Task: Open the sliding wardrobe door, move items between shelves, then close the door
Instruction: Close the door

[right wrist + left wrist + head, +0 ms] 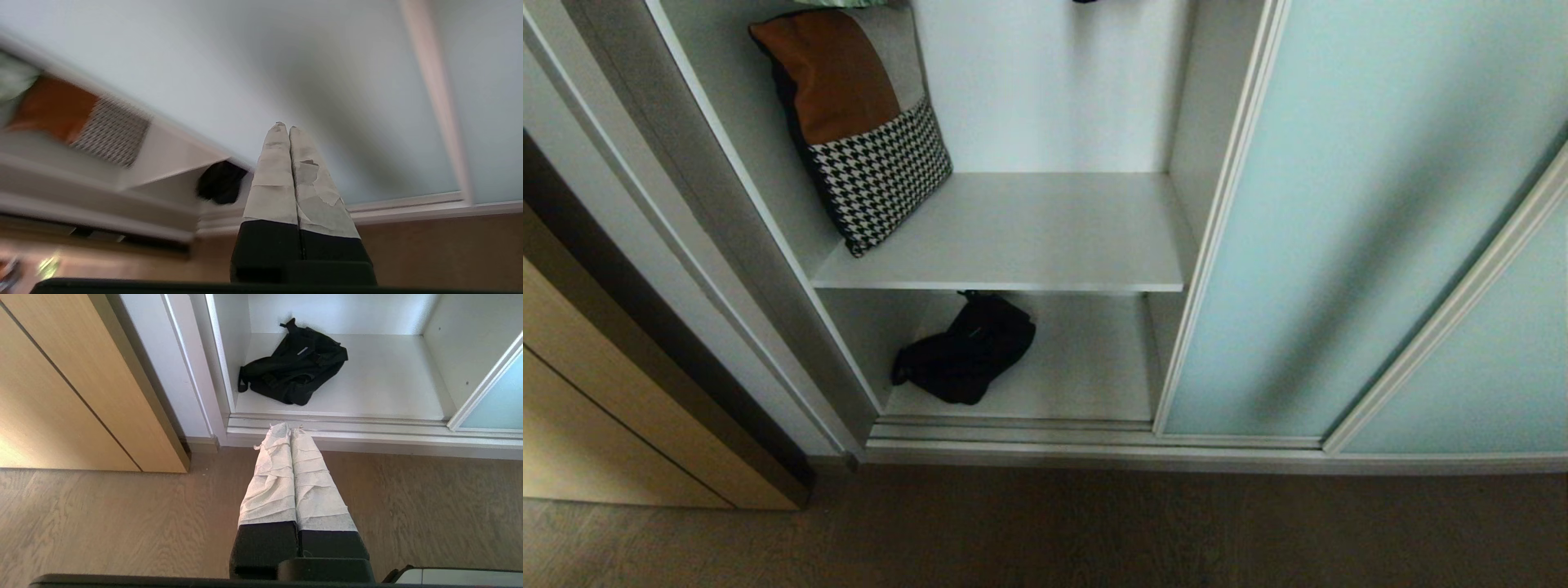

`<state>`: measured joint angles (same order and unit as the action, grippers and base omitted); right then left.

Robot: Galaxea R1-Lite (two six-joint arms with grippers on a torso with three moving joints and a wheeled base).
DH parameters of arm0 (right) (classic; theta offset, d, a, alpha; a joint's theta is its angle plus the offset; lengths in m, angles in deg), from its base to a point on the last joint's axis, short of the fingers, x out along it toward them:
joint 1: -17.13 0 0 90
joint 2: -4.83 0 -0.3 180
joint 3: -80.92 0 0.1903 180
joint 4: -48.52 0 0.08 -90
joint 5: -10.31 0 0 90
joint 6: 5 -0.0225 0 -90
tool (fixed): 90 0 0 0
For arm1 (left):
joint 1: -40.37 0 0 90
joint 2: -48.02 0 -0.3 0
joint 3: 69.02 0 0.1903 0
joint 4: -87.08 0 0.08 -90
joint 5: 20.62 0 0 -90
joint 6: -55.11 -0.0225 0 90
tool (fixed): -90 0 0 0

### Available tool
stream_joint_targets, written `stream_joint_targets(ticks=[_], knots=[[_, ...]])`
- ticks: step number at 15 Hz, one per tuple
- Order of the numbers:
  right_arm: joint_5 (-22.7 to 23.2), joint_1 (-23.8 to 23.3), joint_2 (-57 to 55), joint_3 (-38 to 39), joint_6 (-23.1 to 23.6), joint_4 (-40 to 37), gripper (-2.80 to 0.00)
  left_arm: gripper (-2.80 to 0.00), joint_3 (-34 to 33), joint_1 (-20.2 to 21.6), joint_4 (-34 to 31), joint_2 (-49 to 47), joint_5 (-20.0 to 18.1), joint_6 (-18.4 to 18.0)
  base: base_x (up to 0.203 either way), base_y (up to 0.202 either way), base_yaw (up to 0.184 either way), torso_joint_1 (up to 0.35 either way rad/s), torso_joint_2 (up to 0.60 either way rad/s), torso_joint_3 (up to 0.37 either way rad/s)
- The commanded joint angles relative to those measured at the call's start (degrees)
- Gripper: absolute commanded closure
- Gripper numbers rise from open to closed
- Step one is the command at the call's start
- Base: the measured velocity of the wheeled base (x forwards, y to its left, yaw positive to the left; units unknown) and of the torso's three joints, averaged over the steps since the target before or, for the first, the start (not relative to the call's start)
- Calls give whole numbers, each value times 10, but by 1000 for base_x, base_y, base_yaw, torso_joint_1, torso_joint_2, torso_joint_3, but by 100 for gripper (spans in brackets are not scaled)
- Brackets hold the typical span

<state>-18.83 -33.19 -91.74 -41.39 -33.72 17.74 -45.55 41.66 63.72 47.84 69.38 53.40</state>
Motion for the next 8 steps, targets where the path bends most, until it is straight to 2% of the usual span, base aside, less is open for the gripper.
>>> stream_joint_targets(ticks=[1,4,8], knots=[[-69,23,-53,-38,-4,0,0,0,0,0,0,0,0,0,0,0,0,0,0,0],[-83,25,-85,-68,-29,2,0,0,0,0,0,0,0,0,0,0,0,0,0,0],[-88,24,-128,-109,-30,3,0,0,0,0,0,0,0,0,0,0,0,0,0,0]])
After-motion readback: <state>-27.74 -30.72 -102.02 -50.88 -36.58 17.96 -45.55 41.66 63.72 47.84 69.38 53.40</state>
